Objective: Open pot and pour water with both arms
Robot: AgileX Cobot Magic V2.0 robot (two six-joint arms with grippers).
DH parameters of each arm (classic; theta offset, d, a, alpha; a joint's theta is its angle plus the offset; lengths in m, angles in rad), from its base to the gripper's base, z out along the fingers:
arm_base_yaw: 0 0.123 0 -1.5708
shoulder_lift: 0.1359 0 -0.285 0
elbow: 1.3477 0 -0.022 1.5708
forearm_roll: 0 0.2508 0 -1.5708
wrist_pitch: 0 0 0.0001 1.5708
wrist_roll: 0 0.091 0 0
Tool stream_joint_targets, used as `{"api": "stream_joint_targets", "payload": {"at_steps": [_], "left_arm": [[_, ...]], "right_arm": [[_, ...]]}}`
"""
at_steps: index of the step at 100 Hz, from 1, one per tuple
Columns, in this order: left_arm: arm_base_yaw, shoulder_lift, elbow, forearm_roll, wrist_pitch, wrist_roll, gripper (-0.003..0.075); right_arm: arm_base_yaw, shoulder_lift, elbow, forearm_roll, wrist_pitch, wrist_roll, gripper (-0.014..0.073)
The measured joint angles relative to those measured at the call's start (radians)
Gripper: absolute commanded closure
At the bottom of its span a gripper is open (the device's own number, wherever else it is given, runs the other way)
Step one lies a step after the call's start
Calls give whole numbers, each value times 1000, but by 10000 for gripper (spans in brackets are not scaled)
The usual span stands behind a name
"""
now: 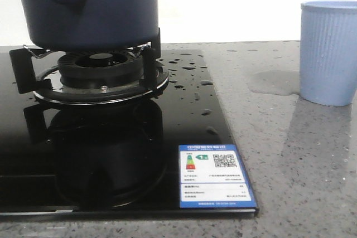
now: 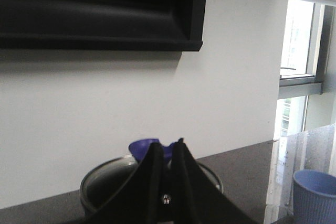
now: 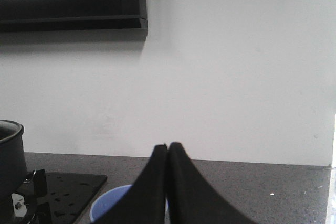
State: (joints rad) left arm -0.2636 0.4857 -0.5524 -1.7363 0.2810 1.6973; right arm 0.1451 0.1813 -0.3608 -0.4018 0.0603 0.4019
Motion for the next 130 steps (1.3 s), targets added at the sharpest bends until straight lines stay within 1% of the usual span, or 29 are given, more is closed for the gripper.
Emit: {"api": "stream_joint_targets", "payload": {"at_steps": [18, 35, 92, 106, 113, 117, 122, 123, 124, 125, 126, 127, 128, 129, 130], "left_arm": [[0, -176, 155, 4, -14, -2, 740], [0, -284, 207, 4, -14, -2, 740], [0, -295, 209, 4, -15, -2, 740], [0, -295, 209, 21, -47, -2, 740], [0, -295, 210, 133, -56, -32, 740], [0, -295, 212, 263, -56, -92, 740], [0, -295, 216, 471, -50, -249, 740], [0, -295, 215, 538, -49, -307, 740], [0, -295, 218, 571, -46, -338, 740], [0, -295, 218, 644, -44, -404, 740], [0, -295, 220, 680, -44, -439, 740], [0, -295, 220, 717, -39, -508, 740], [0, -295, 222, 790, -37, -544, 740], [0, -295, 224, 827, -31, -580, 740], [0, -295, 227, 899, -27, -651, 740]], "right_arm": [[0, -39, 33, 0, 4, 0, 669], [0, -39, 35, 0, 5, 0, 669], [0, -39, 35, 2, 5, 0, 669], [0, -39, 35, 2, 5, 0, 669], [0, -39, 35, 2, 5, 0, 669], [0, -39, 35, 2, 5, 0, 669], [0, -39, 35, 2, 5, 0, 669], [0, -39, 35, 2, 5, 0, 669], [0, -39, 35, 2, 5, 0, 669], [0, -39, 35, 2, 5, 0, 669], [0, -39, 35, 2, 5, 0, 669], [0, -39, 35, 2, 5, 0, 669], [0, -39, 35, 2, 5, 0, 669], [0, -39, 35, 2, 5, 0, 669], [0, -39, 35, 2, 5, 0, 669]]}}
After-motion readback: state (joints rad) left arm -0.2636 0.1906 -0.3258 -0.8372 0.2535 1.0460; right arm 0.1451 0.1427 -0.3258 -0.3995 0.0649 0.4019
